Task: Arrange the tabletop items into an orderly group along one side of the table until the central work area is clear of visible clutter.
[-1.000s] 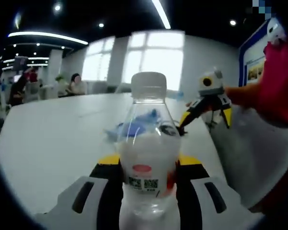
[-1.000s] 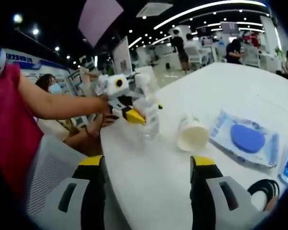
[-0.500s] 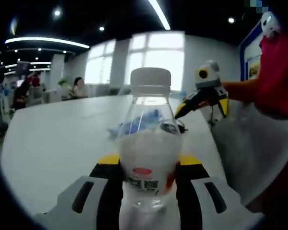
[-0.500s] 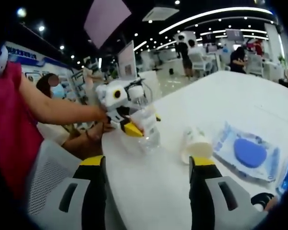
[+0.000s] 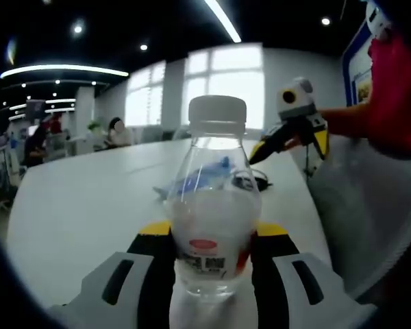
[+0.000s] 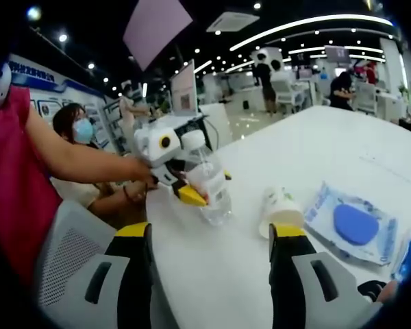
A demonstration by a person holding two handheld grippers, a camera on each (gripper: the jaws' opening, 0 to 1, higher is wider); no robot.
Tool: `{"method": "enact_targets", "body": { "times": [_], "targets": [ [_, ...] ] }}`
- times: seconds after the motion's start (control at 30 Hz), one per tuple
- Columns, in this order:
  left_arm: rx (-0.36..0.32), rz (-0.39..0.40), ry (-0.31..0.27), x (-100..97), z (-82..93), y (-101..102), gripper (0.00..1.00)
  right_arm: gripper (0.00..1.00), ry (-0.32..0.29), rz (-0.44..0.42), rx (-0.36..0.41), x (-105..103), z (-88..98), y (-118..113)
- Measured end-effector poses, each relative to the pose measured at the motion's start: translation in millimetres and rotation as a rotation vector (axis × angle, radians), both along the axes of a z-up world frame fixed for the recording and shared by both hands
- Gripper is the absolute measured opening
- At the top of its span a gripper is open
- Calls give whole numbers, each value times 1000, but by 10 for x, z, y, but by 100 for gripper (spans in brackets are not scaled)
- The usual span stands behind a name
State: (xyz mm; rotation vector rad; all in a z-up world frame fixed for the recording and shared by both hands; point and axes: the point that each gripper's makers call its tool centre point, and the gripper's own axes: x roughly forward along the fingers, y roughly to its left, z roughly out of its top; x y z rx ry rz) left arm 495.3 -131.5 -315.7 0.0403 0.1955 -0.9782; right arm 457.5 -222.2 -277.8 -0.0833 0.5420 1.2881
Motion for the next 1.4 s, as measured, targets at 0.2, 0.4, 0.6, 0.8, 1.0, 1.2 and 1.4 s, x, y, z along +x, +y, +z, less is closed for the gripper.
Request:
{"method": "enact_targets", "body": {
  "times": [0.2, 0.4, 0.6, 0.8, 1.0, 1.2, 1.4],
  "targets": [
    [10, 17, -10, -2, 6, -11, 40, 68, -10, -7, 9, 8, 28, 22],
    [12, 28, 5, 8, 10, -11, 41, 68, -48, -22, 34, 58, 122, 158],
    [23, 27, -1, 1, 4, -9, 40, 66, -120, -80, 103, 188, 386, 444],
    [26, 48, -4, 28, 3, -10, 40, 64, -164, -76, 126, 199, 499, 759],
    [33, 91, -5, 65, 6, -20, 40, 61, -185, -105, 107, 300, 447, 930],
    [29, 142, -10, 106, 7, -14, 40, 52, -197, -107, 102, 283, 369, 1123],
    [22, 175, -14, 159, -5, 44, 40, 46, -251, -132, 122, 341, 400, 1282]
  ]
}}
